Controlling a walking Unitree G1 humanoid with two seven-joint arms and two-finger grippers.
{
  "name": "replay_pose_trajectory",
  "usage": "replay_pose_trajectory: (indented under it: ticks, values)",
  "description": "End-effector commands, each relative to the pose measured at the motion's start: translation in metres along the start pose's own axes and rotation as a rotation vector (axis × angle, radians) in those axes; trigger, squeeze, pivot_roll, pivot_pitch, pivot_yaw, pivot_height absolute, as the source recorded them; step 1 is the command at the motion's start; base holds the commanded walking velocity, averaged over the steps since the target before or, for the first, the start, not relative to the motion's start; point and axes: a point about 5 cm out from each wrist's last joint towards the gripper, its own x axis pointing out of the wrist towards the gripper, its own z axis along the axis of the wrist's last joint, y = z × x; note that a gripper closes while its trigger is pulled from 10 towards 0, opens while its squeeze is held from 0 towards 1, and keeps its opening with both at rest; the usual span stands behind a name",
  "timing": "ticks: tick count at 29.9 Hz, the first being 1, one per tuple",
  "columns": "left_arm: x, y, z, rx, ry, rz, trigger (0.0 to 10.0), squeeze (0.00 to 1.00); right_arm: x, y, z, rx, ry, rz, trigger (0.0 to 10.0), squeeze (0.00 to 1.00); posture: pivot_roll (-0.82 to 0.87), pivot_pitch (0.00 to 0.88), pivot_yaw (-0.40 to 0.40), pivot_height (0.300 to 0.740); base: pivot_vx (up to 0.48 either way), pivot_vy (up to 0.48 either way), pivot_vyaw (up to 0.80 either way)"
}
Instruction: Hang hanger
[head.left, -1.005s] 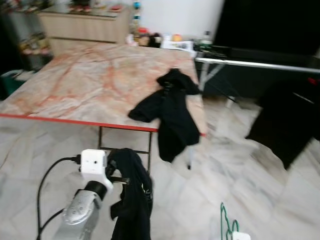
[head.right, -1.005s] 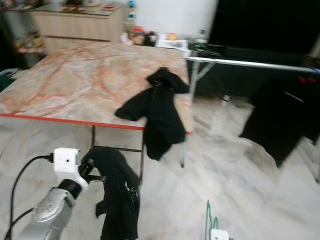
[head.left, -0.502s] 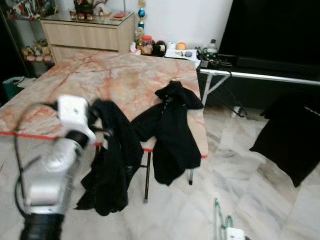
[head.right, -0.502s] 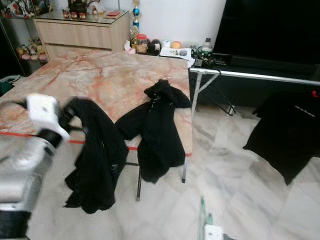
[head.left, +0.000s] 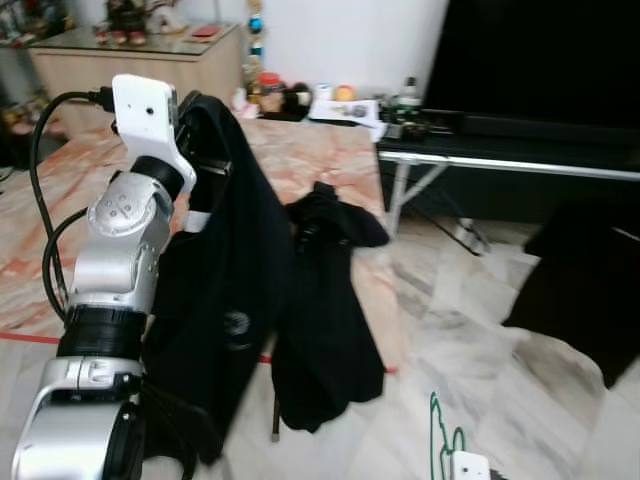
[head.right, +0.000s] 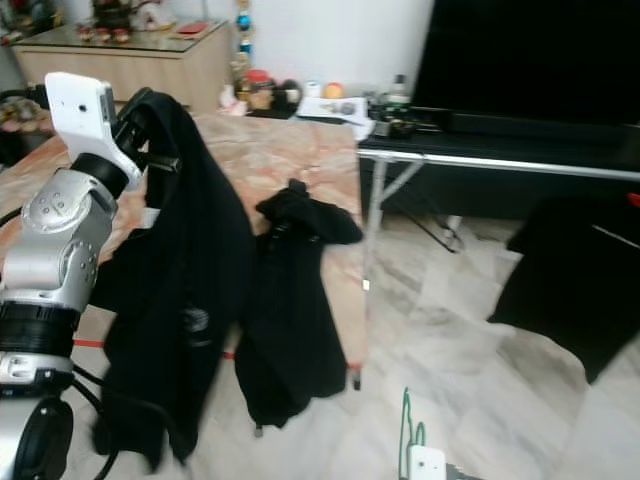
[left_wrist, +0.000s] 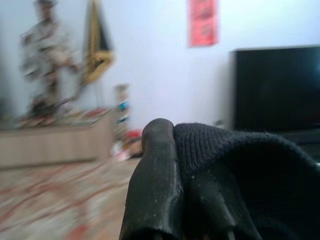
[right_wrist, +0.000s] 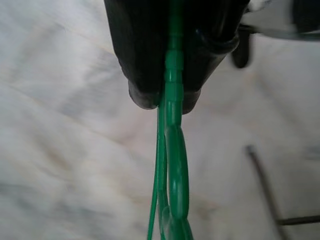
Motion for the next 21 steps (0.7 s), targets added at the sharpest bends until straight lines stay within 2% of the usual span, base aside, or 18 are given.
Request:
replay_pose_trajectory:
  ticks: [1, 5, 14, 16, 17, 18, 19, 20, 21]
  values:
    - [0.013, -0.010, 0.024, 0.012, -0.102, -0.037, 10.0, 0.00, -0.001, -0.006, -0.004, 0.009, 0.014, -0.019, 10.0, 0.00, 0.22, 0.000, -0.006, 0.740, 0.398, 0.000, 0.00]
    - [0.018, -0.009, 0.025, 0.017, -0.113, -0.038, 10.0, 0.00, -0.001, -0.007, -0.004, 0.009, 0.015, -0.019, 10.0, 0.00, 0.22, 0.000, -0.006, 0.740, 0.396, 0.000, 0.00]
    - [0.017, 0.002, 0.019, 0.048, -0.100, -0.010, 10.0, 0.00, -0.001, -0.008, -0.004, 0.000, 0.018, -0.019, 10.0, 0.00, 0.22, 0.000, -0.010, 0.740, 0.398, 0.000, 0.00]
    - [0.014, 0.002, 0.012, 0.050, -0.069, -0.022, 10.0, 0.00, -0.001, -0.008, -0.004, -0.006, 0.021, -0.016, 10.0, 0.00, 0.22, 0.000, -0.009, 0.740, 0.323, 0.000, 0.00]
    - [0.006, -0.003, -0.002, 0.058, -0.010, -0.068, 10.0, 0.00, -0.001, -0.008, -0.005, -0.005, 0.021, -0.017, 10.0, 0.00, 0.22, 0.000, -0.009, 0.740, 0.000, 0.000, 0.00]
    - [0.006, -0.003, -0.002, 0.058, -0.010, -0.068, 10.0, 0.00, -0.001, -0.008, -0.005, -0.005, 0.021, -0.017, 10.0, 0.00, 0.22, 0.000, -0.009, 0.740, 0.000, 0.000, 0.00]
    - [-0.005, -0.010, -0.019, 0.079, 0.053, -0.120, 10.0, 0.00, -0.001, -0.009, -0.006, -0.005, 0.023, -0.018, 10.0, 0.00, 0.22, 0.000, -0.011, 0.740, 0.000, 0.000, 0.00]
    - [-0.011, -0.013, -0.027, 0.088, 0.079, -0.142, 10.0, 0.00, -0.002, -0.009, -0.006, -0.006, 0.024, -0.019, 10.0, 0.00, 0.22, 0.000, -0.011, 0.740, 0.000, 0.000, 0.00]
    - [-0.011, -0.013, -0.027, 0.088, 0.079, -0.142, 10.0, 0.00, -0.002, -0.009, -0.006, -0.006, 0.024, -0.019, 10.0, 0.00, 0.22, 0.000, -0.011, 0.740, 0.000, 0.000, 0.00]
